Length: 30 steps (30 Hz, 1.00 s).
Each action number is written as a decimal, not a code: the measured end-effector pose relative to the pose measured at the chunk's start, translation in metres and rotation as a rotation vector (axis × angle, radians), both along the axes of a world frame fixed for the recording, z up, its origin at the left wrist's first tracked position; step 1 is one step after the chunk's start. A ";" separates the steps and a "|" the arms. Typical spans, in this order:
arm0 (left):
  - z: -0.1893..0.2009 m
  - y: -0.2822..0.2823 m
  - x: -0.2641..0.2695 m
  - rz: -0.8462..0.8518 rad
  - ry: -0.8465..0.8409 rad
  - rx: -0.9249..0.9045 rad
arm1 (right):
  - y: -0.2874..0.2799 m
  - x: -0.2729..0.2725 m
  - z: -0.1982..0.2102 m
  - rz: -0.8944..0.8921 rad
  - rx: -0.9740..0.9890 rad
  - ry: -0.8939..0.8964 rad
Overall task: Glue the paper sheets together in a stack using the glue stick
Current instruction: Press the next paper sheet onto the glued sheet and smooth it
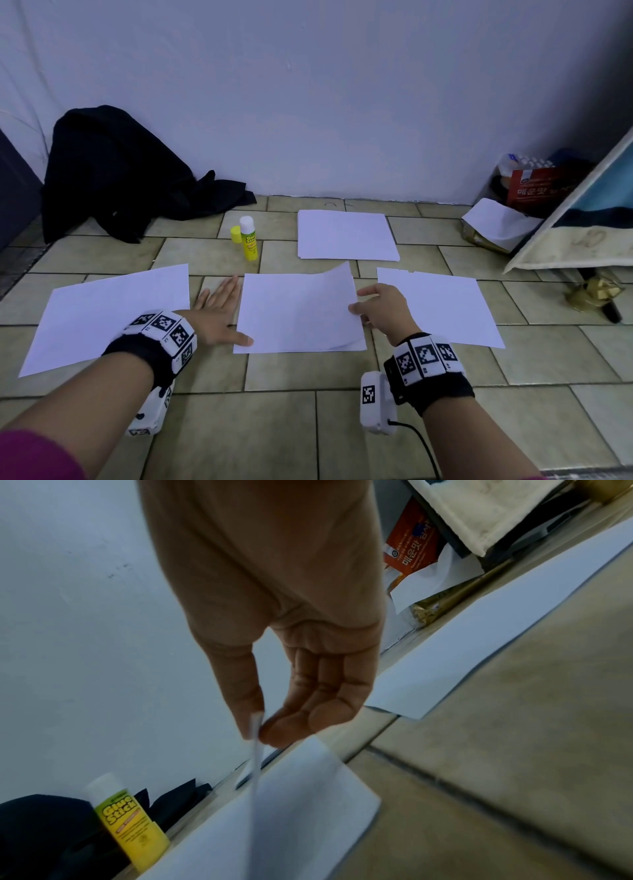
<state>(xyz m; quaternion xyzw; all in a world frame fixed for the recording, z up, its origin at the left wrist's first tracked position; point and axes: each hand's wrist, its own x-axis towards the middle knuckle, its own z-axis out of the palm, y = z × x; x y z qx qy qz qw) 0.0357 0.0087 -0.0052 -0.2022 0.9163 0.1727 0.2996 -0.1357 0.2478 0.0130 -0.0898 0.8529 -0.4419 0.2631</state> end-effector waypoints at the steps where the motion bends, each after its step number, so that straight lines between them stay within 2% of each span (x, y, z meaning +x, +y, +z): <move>1: 0.000 0.000 0.000 0.001 -0.001 -0.001 | 0.001 0.000 0.000 0.013 0.003 0.004; 10: 0.001 0.001 -0.001 0.012 -0.014 -0.009 | -0.002 -0.001 0.002 0.076 0.177 -0.034; 14: -0.002 -0.001 -0.001 0.006 -0.004 -0.018 | -0.005 0.002 0.004 0.141 0.263 0.053; 18: 0.002 0.001 -0.001 0.005 -0.010 -0.016 | -0.004 0.001 0.000 0.140 0.263 0.142; 30: 0.005 0.002 -0.001 -0.009 -0.026 -0.008 | -0.005 -0.005 -0.008 0.146 0.356 0.143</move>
